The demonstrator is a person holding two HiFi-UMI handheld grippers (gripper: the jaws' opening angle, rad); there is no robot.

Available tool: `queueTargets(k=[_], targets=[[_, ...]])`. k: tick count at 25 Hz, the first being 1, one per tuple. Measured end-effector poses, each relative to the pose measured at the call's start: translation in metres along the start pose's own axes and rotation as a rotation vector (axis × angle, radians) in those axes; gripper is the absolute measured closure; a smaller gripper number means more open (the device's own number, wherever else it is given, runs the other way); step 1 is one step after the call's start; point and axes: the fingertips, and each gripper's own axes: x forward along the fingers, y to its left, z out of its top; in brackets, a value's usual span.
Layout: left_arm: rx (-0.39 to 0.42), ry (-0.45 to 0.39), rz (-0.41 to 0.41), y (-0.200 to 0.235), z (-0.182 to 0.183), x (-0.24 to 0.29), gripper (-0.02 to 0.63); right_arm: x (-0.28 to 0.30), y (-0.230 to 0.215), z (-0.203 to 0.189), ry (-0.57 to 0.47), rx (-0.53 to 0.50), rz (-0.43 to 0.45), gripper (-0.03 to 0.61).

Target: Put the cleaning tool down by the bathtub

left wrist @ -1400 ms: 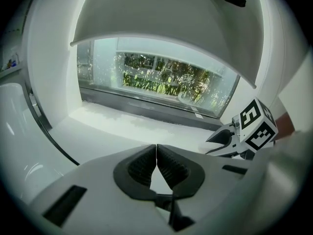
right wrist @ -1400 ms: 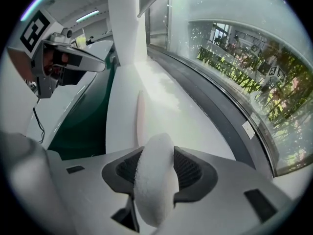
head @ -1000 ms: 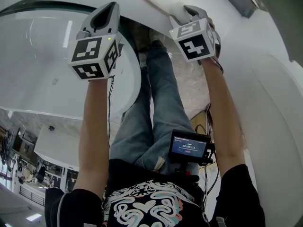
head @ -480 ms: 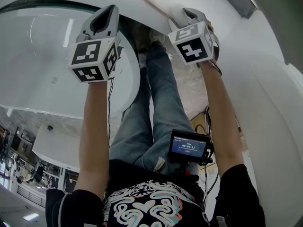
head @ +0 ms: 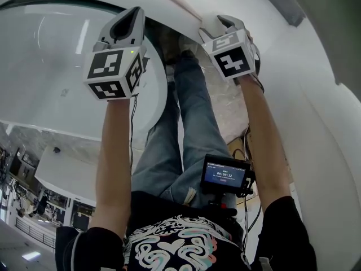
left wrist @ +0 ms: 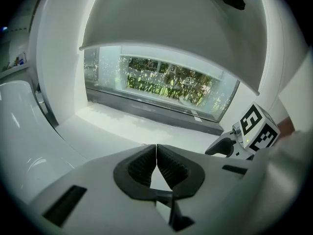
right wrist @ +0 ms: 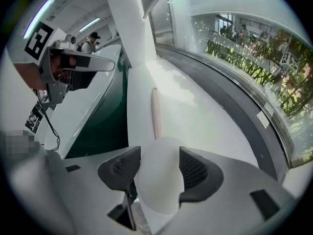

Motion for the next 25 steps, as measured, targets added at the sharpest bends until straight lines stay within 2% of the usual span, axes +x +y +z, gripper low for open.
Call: queueTargets(k=[9, 16, 21, 25], targets=[[-0.022, -0.011, 0.000, 0.002, 0.002, -0.002, 0.597, -0.010, 0.000, 0.012, -0.025, 0.022, 0.025, 0.334], [-0.002, -0.013, -0.016, -0.012, 0.009, -0.012, 0.597, -0.030, -0.013, 0.008, -0.081, 0.134, 0.013, 0.334], [0.015, -0.037, -0.015, -0.018, 0.022, -0.023, 0.597, -0.059, -0.018, 0.033, -0.261, 0.208, 0.029, 0.336], [0.026, -0.053, -0.013, -0.026, 0.031, -0.035, 0.597, -0.083, -0.022, 0.044, -0.344, 0.255, 0.029, 0.336]])
